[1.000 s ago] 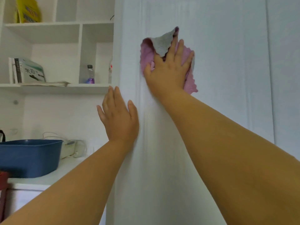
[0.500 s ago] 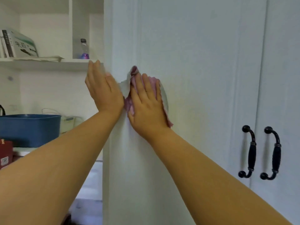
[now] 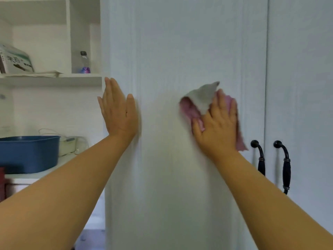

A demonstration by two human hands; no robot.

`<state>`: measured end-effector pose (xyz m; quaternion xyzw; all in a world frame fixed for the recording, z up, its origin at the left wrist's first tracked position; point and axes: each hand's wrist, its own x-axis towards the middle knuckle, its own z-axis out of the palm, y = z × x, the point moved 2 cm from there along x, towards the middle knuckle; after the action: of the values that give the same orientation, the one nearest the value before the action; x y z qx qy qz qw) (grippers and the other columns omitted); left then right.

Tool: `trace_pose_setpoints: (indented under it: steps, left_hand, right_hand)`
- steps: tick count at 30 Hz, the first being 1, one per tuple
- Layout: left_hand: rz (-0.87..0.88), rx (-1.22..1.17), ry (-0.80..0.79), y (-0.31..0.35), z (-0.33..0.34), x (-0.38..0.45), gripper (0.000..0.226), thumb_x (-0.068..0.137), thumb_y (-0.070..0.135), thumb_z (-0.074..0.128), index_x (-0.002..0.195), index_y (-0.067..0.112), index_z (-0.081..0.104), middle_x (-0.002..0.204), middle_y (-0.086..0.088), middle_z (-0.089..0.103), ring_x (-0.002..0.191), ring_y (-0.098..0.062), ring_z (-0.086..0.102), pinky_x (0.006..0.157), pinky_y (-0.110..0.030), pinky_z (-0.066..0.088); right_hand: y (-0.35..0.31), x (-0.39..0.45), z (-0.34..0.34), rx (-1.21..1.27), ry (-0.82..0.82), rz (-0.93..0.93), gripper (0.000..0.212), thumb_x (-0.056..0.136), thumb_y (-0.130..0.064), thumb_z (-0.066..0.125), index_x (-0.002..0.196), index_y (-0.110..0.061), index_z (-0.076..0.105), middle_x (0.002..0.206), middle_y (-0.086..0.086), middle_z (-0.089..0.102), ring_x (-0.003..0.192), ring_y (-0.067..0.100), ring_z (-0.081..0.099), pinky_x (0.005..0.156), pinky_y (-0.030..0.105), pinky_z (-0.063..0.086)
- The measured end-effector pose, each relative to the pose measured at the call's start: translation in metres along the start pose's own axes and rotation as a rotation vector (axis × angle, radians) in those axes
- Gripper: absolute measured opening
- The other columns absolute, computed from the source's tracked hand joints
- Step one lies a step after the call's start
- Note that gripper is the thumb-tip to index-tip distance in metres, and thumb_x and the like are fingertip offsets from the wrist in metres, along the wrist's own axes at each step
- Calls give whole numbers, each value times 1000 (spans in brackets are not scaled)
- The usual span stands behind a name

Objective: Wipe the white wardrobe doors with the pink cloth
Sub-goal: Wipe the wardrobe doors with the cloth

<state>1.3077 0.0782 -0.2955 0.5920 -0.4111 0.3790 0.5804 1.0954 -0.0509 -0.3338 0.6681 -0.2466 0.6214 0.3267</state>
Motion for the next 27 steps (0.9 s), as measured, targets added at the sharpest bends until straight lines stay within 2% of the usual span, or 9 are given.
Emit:
trace_pose_setpoints:
  steps: [2,4,5,10,14,16,21,24,27]
  left_hand:
    - [18,-5,-1,-3,1,0,70,97,35,15,158,4,1,167,-10,1,154,-16,1,125,-38,-7]
    - [30,0,-5,-5,2,0,69,98,35,15,157,3,1,167,-11,0,154,-17,0,124,-35,-9]
    - [34,1,-8,-6,1,0,69,98,34,15,157,2,2,167,-12,0,154,-17,0,124,-34,-10]
    - [89,-30,-64,-10,-5,5,68,99,33,16,157,1,3,166,-17,-1,154,-22,-1,125,-39,-5]
    - [82,42,-47,-5,-9,-1,63,102,28,20,157,1,7,166,-18,-2,154,-28,0,124,-49,-1]
    - [105,55,-42,4,-7,-5,65,100,28,21,157,1,7,166,-17,-3,154,-26,-3,124,-49,-6]
    - [168,202,-53,1,4,-14,69,98,35,17,158,3,5,166,-16,-2,154,-27,-5,124,-49,-4]
    - [211,209,-69,-7,6,-13,69,99,36,17,158,1,6,166,-17,-1,154,-28,-5,124,-45,-5]
    - [218,126,-62,-7,5,-12,65,101,32,22,158,2,10,166,-16,2,154,-26,-3,123,-40,-8]
  right_hand:
    - [-7,1,2,-38,14,131,58,95,-31,44,150,-14,46,158,23,33,152,37,19,122,60,9]
    - [-39,8,9,5,22,254,57,91,-32,44,146,-20,51,159,27,29,151,40,19,121,61,8]
    - [-61,13,13,44,25,241,57,89,-33,43,144,-22,54,158,28,29,151,41,20,120,62,8]
    - [-142,24,34,239,29,-130,57,87,-24,56,143,-13,56,157,26,32,149,43,24,122,60,-3]
    - [-102,12,30,291,43,-309,56,92,-19,67,143,-4,52,153,23,41,146,41,32,121,61,13]
    - [-59,7,19,250,45,-250,53,95,-21,62,144,-5,52,153,21,42,146,39,33,120,61,17]
    - [21,-4,-3,34,-31,118,54,99,-32,38,145,-5,49,158,22,34,151,39,22,122,57,15]
    - [-1,7,0,-44,36,254,57,99,-33,37,150,-10,45,158,26,32,150,41,21,122,58,13]
    - [-42,33,8,-7,77,197,60,99,-33,39,157,-19,33,161,25,26,151,39,18,123,56,4]
